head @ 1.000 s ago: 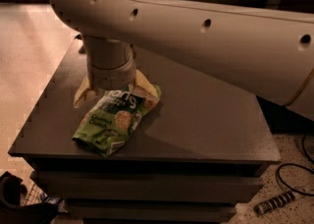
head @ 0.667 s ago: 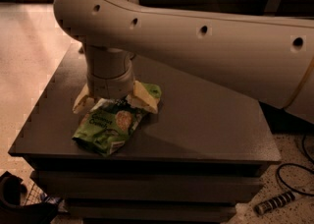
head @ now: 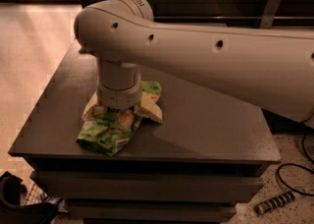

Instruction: Pick green rice chip bag

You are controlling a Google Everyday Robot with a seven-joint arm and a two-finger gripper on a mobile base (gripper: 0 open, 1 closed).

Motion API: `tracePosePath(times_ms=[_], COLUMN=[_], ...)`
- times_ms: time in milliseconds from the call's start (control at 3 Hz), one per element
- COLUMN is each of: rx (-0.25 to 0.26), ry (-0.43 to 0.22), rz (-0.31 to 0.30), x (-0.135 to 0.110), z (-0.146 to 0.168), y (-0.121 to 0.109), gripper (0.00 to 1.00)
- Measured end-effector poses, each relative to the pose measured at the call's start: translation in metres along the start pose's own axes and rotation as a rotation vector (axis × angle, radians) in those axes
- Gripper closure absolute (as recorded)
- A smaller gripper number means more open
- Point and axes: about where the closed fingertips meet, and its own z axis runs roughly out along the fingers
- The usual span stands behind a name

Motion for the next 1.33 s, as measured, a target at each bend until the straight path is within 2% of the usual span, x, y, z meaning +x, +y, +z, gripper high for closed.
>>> tracePosePath(times_ms=[333, 667, 1000, 1333], rx=[0.0, 0.0, -0.004, -0.018], ry=[0.0, 0.0, -0.001, -0.004], rz=[0.0, 0.0, -0.006, -0.03], x=[0.0, -0.001, -0.002, -0.007], z=[-0.004, -0.013, -0.02, -0.023], y=[0.0, 0.001, 0.002, 0.001], gripper=[0.48, 0.79, 1.0, 1.0])
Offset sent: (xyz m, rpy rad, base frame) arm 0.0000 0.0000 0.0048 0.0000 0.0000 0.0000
